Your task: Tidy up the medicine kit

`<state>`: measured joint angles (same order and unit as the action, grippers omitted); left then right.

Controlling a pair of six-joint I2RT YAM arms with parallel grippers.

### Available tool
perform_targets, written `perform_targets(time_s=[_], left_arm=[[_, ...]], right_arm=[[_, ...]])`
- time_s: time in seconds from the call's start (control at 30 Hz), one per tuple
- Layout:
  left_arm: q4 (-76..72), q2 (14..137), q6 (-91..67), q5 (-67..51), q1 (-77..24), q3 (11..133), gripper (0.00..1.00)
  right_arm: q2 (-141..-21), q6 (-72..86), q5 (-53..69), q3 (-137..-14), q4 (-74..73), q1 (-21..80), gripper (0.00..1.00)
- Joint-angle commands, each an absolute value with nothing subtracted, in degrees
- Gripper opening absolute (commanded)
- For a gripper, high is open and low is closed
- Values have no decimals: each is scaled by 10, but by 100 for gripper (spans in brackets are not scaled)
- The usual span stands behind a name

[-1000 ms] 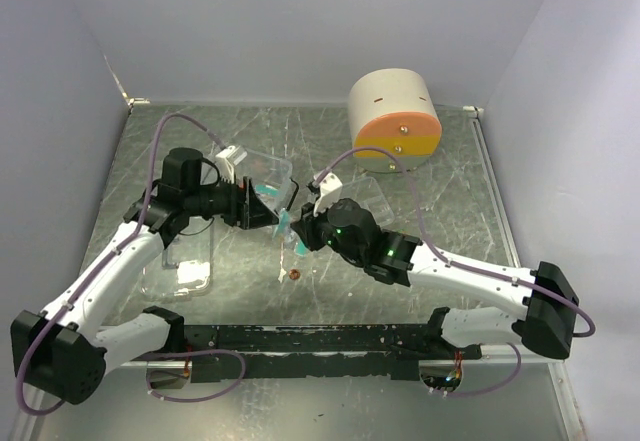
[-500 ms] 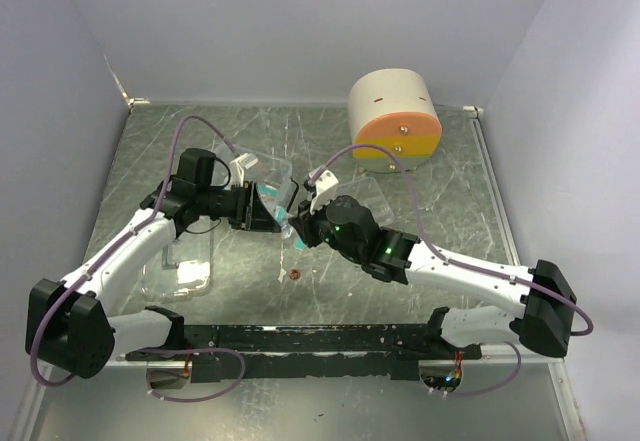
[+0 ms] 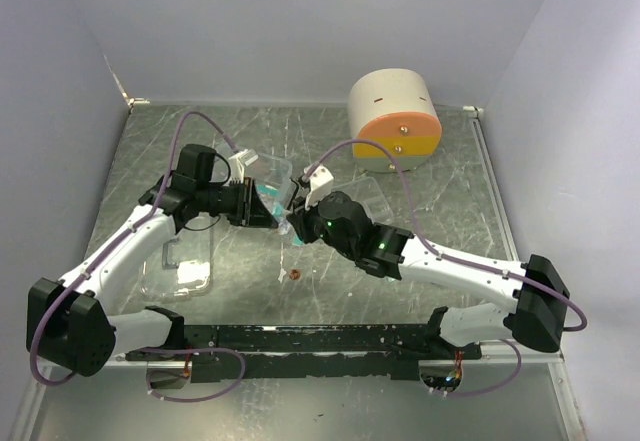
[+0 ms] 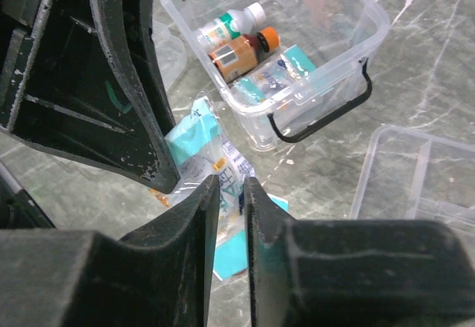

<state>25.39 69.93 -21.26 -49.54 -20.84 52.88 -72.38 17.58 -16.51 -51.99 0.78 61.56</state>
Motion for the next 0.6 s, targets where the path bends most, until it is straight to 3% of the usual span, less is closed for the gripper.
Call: perform_targets(time_s=[0.0,0.13,0.2,0.57], left_arm=[[276,686,-194,-442,-207,554,18],[291,678,-191,-379,-206,572,18],[295,675,-192,-346,-204,582,19],[369,714,-178,-130,-197,708,20]], right_arm=[[-728,186,-191,-548,-18,612,27],[-716,197,-201,-551,-24,612,48],[-705,203,-217,-550,-28,612,52],[-644,222,-253,-504,-15,611,54]])
